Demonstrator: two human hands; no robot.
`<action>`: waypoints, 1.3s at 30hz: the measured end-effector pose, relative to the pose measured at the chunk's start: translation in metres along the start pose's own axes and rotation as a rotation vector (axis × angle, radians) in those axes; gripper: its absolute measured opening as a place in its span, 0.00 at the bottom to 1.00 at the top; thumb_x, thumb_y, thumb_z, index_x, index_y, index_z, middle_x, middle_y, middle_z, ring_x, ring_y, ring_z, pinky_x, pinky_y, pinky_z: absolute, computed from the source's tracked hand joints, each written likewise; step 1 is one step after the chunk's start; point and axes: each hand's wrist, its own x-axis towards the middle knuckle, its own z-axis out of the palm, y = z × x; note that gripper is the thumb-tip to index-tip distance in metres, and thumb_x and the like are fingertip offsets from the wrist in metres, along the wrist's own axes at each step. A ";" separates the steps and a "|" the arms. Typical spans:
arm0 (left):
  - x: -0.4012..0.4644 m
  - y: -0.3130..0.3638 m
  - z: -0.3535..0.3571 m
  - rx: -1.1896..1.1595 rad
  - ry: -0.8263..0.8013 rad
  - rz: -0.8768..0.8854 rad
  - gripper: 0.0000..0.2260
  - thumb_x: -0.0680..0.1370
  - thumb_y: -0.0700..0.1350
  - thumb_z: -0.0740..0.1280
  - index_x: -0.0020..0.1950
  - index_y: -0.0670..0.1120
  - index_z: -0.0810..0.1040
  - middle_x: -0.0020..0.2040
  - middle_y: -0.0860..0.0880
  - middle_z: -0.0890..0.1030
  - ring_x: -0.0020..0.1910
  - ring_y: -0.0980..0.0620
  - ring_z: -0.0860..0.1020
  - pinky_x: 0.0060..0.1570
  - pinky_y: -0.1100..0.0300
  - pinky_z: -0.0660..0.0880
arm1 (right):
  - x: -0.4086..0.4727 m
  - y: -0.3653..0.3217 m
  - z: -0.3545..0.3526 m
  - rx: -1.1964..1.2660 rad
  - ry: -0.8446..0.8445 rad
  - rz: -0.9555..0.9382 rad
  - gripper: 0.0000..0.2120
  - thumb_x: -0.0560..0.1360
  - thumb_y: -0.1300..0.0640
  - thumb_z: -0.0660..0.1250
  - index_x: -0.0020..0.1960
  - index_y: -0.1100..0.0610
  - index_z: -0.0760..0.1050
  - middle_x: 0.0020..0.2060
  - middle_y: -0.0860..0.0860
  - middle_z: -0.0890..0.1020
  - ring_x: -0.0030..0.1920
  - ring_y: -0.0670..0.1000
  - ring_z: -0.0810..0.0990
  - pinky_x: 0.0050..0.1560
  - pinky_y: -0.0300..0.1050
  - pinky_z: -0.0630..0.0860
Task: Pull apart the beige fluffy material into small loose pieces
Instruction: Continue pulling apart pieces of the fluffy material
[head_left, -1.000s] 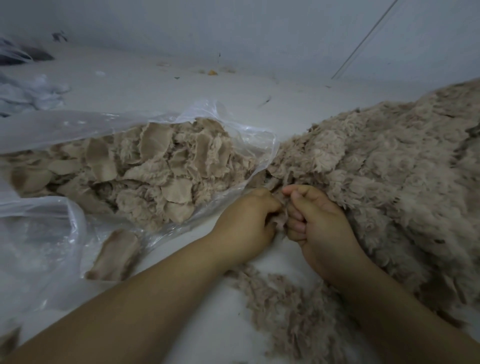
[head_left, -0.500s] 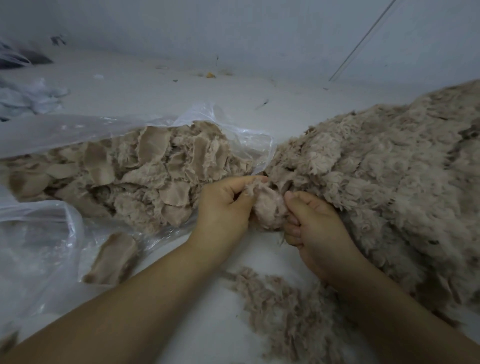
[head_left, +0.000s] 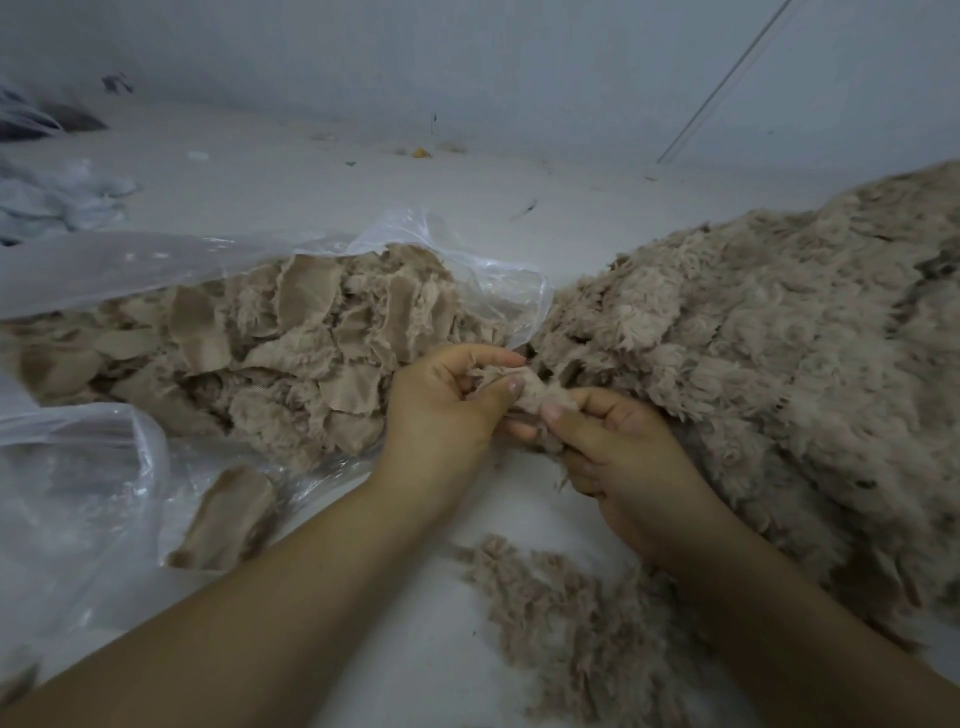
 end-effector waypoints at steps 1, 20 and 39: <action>0.000 0.001 -0.001 -0.013 0.013 -0.002 0.08 0.76 0.31 0.68 0.45 0.43 0.81 0.32 0.43 0.83 0.26 0.46 0.81 0.29 0.58 0.80 | 0.000 -0.001 0.000 0.025 0.011 0.009 0.11 0.77 0.55 0.66 0.37 0.51 0.82 0.27 0.51 0.70 0.22 0.43 0.61 0.21 0.34 0.60; 0.005 0.001 -0.009 -0.137 0.188 0.030 0.07 0.75 0.31 0.69 0.44 0.42 0.82 0.36 0.42 0.84 0.31 0.44 0.83 0.36 0.56 0.82 | 0.002 0.002 0.000 0.155 0.133 0.027 0.08 0.76 0.55 0.66 0.41 0.58 0.73 0.30 0.53 0.67 0.22 0.43 0.59 0.21 0.34 0.60; -0.005 -0.005 -0.001 -0.215 -0.139 -0.148 0.11 0.78 0.32 0.64 0.42 0.42 0.83 0.32 0.38 0.80 0.24 0.45 0.76 0.23 0.60 0.74 | 0.000 -0.004 0.003 0.199 0.168 0.079 0.07 0.80 0.61 0.61 0.50 0.59 0.78 0.26 0.51 0.78 0.21 0.45 0.75 0.19 0.34 0.67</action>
